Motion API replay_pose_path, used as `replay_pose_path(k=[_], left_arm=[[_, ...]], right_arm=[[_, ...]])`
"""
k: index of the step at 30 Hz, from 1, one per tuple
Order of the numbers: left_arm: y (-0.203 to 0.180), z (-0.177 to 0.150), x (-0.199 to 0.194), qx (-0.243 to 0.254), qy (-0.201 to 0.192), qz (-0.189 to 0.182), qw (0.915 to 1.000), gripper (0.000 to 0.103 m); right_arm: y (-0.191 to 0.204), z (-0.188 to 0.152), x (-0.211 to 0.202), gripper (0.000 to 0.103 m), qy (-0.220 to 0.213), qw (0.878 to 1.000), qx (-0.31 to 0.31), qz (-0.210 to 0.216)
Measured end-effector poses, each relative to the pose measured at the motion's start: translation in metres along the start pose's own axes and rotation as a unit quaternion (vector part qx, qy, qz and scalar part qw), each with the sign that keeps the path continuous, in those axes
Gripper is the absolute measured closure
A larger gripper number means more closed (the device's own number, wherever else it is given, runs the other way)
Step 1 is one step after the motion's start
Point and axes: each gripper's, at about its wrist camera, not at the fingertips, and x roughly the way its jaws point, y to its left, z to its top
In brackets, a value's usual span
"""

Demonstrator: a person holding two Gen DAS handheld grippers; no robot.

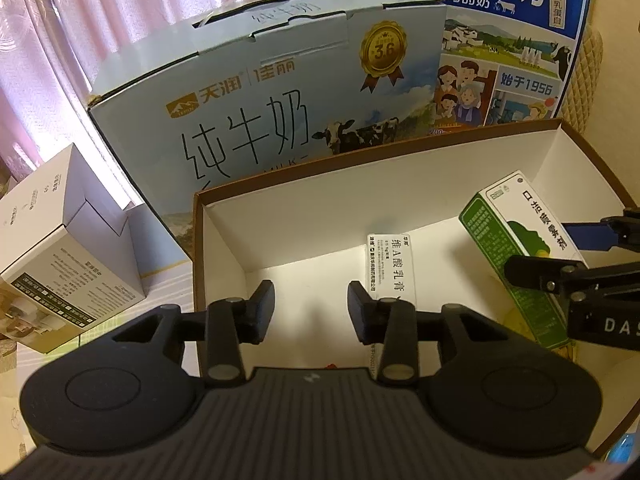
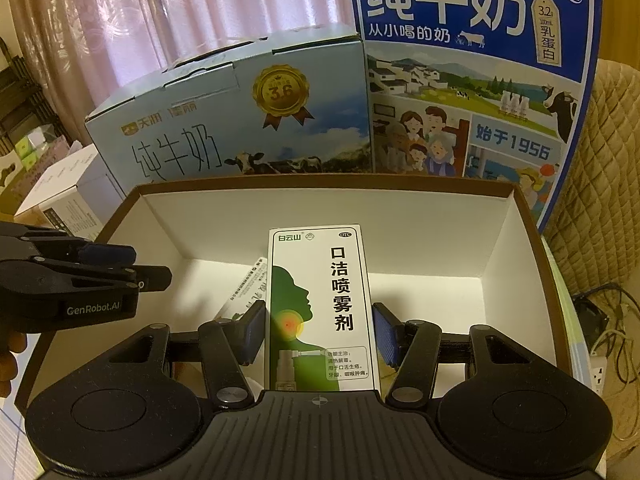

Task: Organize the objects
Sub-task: 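Open the left tool to drop the candy while the right tool releases the spray box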

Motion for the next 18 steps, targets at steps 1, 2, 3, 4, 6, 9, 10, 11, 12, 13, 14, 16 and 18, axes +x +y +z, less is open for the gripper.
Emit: replay_pose_path(k=[1,2,3,4,6,9,10,11,12,13,14,16,18], left_arm=[[0.0,0.0,0.0,0.0,-0.001,0.001,1.0,0.065],[0.001,0.0,-0.001,0.0,-0.002,0.001,1.0,0.064],[0.001,0.0,-0.001,0.0,-0.002,0.002,1.0,0.064],[0.001,0.0,-0.001,-0.001,-0.003,0.002,1.0,0.064],[0.002,0.0,-0.002,-0.003,-0.004,0.002,1.0,0.06],[0.003,-0.001,-0.004,-0.006,-0.006,0.002,1.0,0.051],[0.004,-0.001,-0.005,-0.006,-0.007,0.001,1.0,0.05],[0.004,-0.001,-0.007,-0.007,-0.007,0.001,0.9999,0.049],[0.005,-0.001,-0.009,-0.008,-0.008,0.0,0.9999,0.046],[0.005,-0.002,-0.01,-0.01,-0.008,-0.002,0.9999,0.044],[0.006,-0.002,-0.012,-0.013,-0.009,-0.004,0.9999,0.039],[0.007,-0.004,-0.018,-0.019,-0.011,-0.009,0.9997,0.031],[0.008,-0.006,-0.024,-0.025,-0.014,-0.012,0.9995,0.022]], right_arm=[[0.0,0.001,0.0,0.051,-0.001,1.0,0.001,0.001],[0.0,0.001,0.001,0.05,-0.002,1.0,0.003,0.003],[-0.001,0.002,0.001,0.05,-0.005,1.0,0.007,0.007],[-0.002,0.002,0.001,0.051,-0.009,1.0,0.012,0.01],[-0.005,0.003,-0.002,0.05,-0.033,0.999,0.024,0.02],[-0.008,0.007,-0.004,0.048,-0.043,0.998,0.042,0.027],[-0.009,0.008,-0.005,0.046,-0.043,0.998,0.047,0.028],[-0.01,0.008,-0.007,0.043,-0.043,0.997,0.051,0.029],[-0.011,0.008,-0.01,0.042,-0.046,0.997,0.053,0.029],[-0.011,0.008,-0.012,0.04,-0.047,0.997,0.054,0.029],[-0.011,0.007,-0.014,0.039,-0.048,0.997,0.054,0.028],[-0.01,0.004,-0.02,0.037,-0.048,0.997,0.052,0.027],[-0.01,0.001,-0.025,0.036,-0.048,0.997,0.051,0.028]])
